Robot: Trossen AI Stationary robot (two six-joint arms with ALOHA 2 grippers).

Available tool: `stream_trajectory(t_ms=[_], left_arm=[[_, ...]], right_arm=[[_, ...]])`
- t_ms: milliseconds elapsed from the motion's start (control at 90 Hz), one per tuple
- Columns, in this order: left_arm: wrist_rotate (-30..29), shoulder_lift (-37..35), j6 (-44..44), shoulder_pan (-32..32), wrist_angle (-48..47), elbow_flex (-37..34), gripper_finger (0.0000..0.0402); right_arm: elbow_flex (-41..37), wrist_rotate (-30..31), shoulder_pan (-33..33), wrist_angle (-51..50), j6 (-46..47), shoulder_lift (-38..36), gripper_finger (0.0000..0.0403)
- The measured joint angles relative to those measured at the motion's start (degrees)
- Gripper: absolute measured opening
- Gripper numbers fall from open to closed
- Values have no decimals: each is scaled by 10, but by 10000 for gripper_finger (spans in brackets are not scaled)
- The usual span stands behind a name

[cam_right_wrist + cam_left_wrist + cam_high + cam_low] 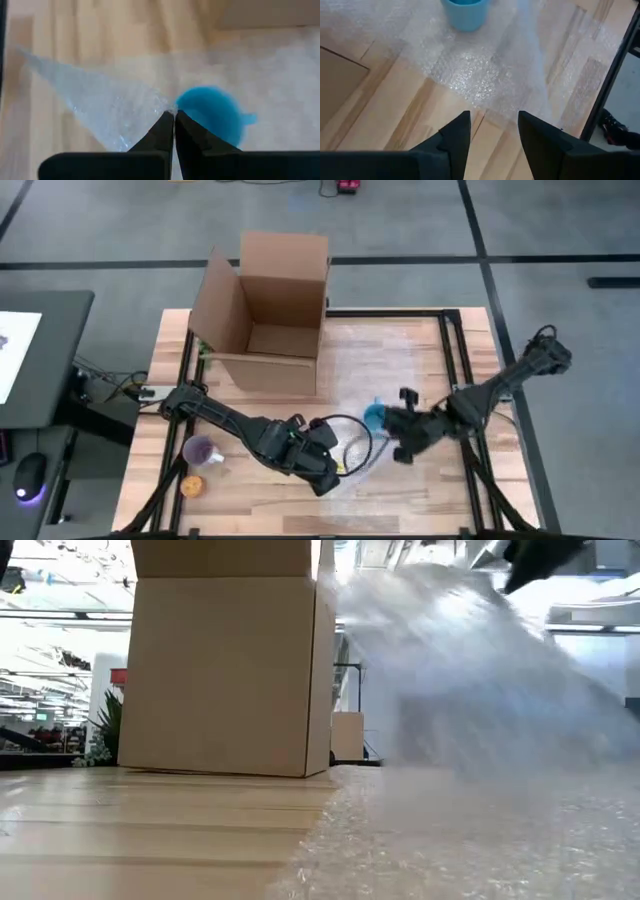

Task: Wrap mug
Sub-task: Wrap the blue mug with the bubble wrap

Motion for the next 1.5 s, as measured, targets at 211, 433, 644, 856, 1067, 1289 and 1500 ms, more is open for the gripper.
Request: stream_trajectory(t_ms=[211,433,644,856,1067,1289,1500], left_arm=[[-11,0,-13,0,2,0,146],[-12,0,-16,0,20,0,146],[-11,0,-16,0,65,0,146],[-11,0,13,0,114,0,146],[-11,0,16,0,116,0,146],[-11,0,14,-5,116,0,146],[-15,0,14,-14,116,0,146]], right_arm=[[0,11,-74,19,19,-28,0],[0,12,-136,12,22,-12,0],[0,11,-198,-20,41,19,0],[0,-25,-238,-23,32,47,0],[-10,-65,-254,-23,22,90,0],[-25,-82,-263,-33,22,133,0],[-25,-121,-288,-26,21,135,23]])
